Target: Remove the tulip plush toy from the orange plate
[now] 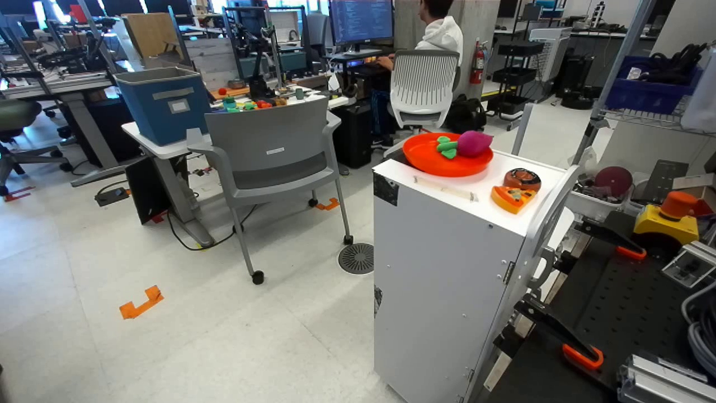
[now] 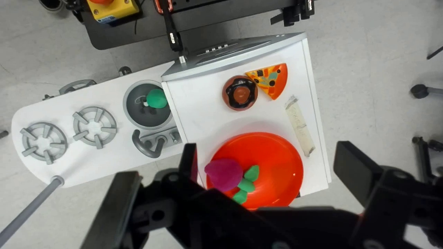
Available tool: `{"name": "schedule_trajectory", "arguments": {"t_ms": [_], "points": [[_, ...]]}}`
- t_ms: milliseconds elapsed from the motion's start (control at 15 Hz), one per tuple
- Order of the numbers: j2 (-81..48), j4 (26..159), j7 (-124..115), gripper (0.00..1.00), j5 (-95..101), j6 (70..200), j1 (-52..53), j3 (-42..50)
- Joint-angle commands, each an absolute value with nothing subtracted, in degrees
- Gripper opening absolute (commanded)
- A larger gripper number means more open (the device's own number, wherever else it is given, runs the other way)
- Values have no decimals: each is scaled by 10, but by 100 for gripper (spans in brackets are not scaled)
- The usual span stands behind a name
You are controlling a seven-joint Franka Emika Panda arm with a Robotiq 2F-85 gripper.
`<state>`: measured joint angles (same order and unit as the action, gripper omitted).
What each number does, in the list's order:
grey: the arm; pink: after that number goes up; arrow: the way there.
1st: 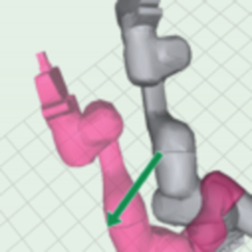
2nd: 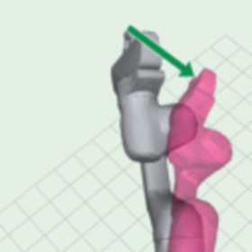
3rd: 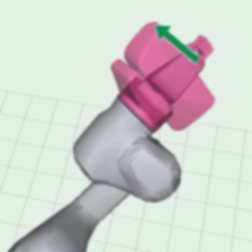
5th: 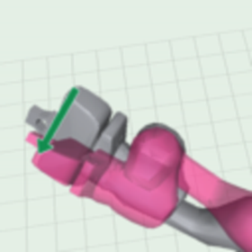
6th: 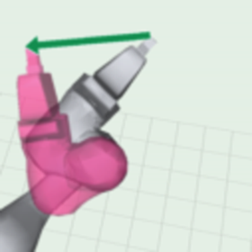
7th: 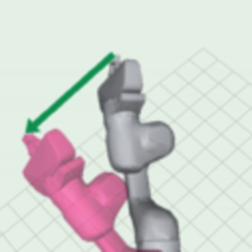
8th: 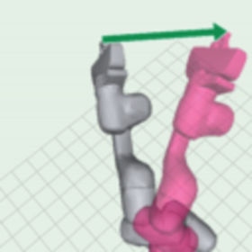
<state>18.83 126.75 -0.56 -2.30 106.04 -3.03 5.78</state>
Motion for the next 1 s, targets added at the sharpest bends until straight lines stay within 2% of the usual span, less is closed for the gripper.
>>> {"name": "schedule_trajectory", "arguments": {"t_ms": [0,733,800,867,933], "points": [[171,1251,-62,100,-6,1069,-49,46],[167,1255,-102,100,11,1056,-49,37],[154,1233,-146,100,10,982,-51,28],[167,1255,-106,100,12,1040,-49,37],[166,1253,-122,100,12,1015,-49,35]]}}
